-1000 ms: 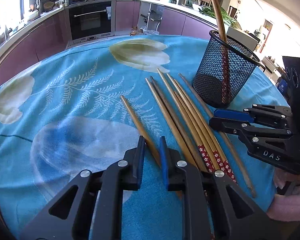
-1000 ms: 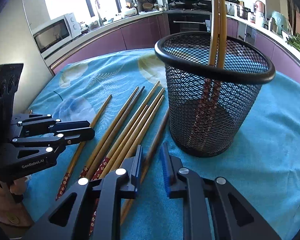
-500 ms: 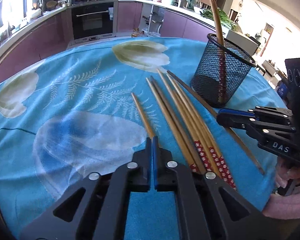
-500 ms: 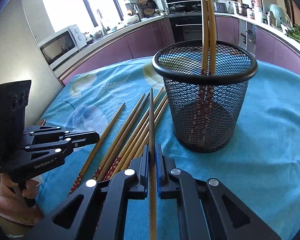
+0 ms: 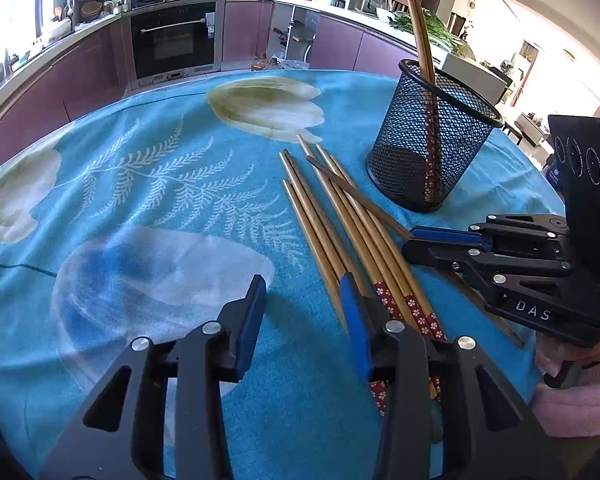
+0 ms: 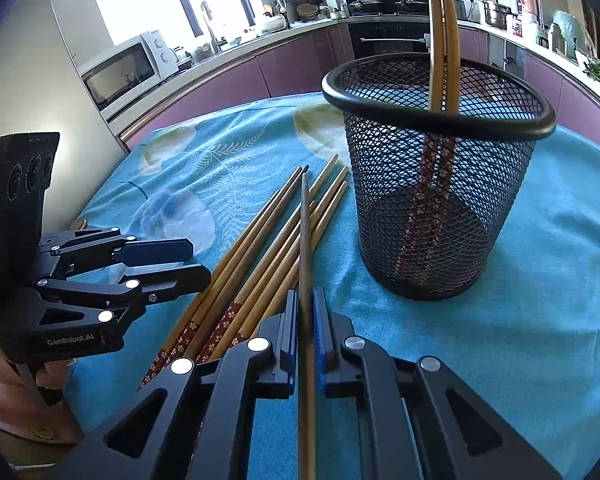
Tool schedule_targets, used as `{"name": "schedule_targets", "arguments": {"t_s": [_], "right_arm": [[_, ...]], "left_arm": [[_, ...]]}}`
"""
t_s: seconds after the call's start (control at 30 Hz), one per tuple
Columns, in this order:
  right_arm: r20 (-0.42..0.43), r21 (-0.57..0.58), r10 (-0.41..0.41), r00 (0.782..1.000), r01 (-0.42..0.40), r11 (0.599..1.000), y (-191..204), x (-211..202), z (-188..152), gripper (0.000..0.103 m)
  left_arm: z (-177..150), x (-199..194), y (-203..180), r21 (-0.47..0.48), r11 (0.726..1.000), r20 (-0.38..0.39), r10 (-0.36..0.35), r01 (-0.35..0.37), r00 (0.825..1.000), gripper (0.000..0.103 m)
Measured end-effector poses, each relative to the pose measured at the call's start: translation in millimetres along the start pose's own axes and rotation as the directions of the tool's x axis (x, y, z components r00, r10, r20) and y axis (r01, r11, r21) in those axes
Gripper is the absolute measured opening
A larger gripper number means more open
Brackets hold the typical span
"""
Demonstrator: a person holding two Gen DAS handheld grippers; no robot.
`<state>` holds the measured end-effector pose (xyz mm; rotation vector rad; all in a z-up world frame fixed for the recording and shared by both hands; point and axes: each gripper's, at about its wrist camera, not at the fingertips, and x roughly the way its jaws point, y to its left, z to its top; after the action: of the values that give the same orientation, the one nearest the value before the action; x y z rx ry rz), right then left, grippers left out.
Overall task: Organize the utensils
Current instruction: 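Grasp a chopstick with the left tool while the right tool grasps another and lifts, then lower the left tool's chopstick into the mesh cup and open while the right tool releases its own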
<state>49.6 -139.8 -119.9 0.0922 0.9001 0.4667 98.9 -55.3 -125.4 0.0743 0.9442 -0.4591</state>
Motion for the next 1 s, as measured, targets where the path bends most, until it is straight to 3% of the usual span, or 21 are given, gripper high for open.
{"name": "schedule_targets", "arguments": {"t_s": [0.27,0.4,0.53,0.77,1.0], "right_arm": [[-0.001,-0.005,0.001,1.0,-0.001,1.0,1,2,1,0.008],[-0.001,-0.012,-0.003,1.0,0.003,1.0,1,3,3,0.008],[0.006,-0.01,-0.003,1.0,0.003,1.0,2,3,4,0.006],[0.074,-0.016,0.019,0.997,-0.018,1.0,3,-20,10,0.006],[0.184,-0.041,0.051,0.982,-0.044,0.998,4,-61,21,0.006]], "left_arm": [[3,6,-6,0.049,0.998,-0.025,0.039,-0.037,0.999,0.016],[4,7,-6,0.057,0.998,-0.028,0.042,-0.041,0.999,0.016],[6,7,-4,0.021,0.999,-0.015,0.045,-0.045,0.999,0.008],[8,-11,-3,-0.006,1.0,0.034,0.026,-0.025,0.999,0.008],[21,-52,-4,0.007,0.998,0.128,-0.07,0.07,0.989,0.008]]}}
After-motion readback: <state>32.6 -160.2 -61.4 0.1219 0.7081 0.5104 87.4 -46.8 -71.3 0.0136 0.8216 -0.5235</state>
